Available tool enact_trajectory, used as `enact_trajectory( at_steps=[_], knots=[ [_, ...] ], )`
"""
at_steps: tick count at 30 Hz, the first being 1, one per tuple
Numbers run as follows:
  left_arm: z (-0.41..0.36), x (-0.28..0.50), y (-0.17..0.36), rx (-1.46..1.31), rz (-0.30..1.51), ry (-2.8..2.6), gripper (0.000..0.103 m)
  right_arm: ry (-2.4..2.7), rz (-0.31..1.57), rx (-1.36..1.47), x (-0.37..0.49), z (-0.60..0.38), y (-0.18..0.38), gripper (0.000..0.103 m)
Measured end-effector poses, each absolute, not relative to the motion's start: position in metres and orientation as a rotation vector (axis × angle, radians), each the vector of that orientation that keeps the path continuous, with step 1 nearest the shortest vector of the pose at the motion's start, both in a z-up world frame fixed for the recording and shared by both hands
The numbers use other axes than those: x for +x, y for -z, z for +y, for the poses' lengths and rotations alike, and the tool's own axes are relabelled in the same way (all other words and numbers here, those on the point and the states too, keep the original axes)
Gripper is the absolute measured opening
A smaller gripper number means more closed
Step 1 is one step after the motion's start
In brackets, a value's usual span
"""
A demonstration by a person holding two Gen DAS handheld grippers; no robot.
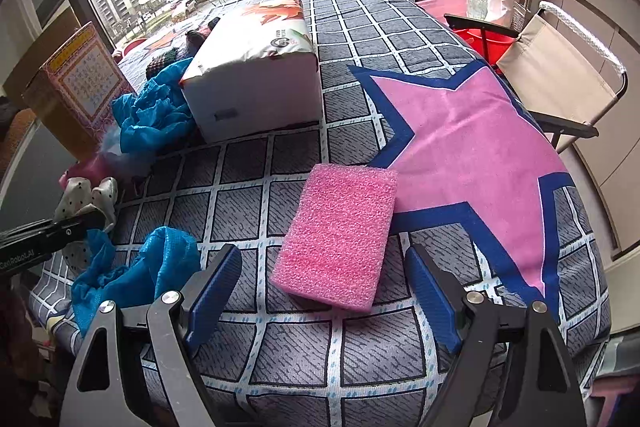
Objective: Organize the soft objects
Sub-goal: 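Lift the scrunchie with left tool while right tool lifts the pink foam block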
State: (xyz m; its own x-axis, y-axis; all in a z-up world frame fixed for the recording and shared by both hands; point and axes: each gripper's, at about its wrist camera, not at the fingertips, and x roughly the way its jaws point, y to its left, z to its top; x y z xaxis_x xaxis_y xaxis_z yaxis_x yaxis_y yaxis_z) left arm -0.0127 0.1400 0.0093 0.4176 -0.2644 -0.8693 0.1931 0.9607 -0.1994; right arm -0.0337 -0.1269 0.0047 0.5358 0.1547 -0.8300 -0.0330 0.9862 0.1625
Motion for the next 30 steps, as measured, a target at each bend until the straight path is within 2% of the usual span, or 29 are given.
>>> enact_trajectory(
  at_steps=[1,2,5,11,20,30],
  knots=[
    [0.136,-0.013,-0.005,-0.044,1.111,0.268,0.023,-0.108,0.997,0.130,-0.033,-0.127,-0.005,0.081],
    [0.135,-0.014,-0.003,-0.034,1.112,0.261,0.023,-0.094,0.994,0.108,-0.033,-0.125,-0.005,0.068],
    [0.134,-0.014,-0.003,-0.046,1.108,0.263,0.023,-0.082,0.994,0.088,-0.034,-0.127,-0.006,0.053],
    [0.143,-0.019,-0.013,-0.107,1.073,0.295,0.023,-0.090,0.994,0.053,-0.035,-0.125,-0.007,0.050],
    [0.118,-0.026,-0.053,-0.034,0.988,0.364,0.023,-0.105,0.946,0.090,-0.036,-0.132,-0.023,0.050],
    [0.056,0.035,-0.099,0.074,0.955,0.384,0.023,-0.101,0.852,0.175,0.018,-0.165,-0.071,0.050]
  ],
)
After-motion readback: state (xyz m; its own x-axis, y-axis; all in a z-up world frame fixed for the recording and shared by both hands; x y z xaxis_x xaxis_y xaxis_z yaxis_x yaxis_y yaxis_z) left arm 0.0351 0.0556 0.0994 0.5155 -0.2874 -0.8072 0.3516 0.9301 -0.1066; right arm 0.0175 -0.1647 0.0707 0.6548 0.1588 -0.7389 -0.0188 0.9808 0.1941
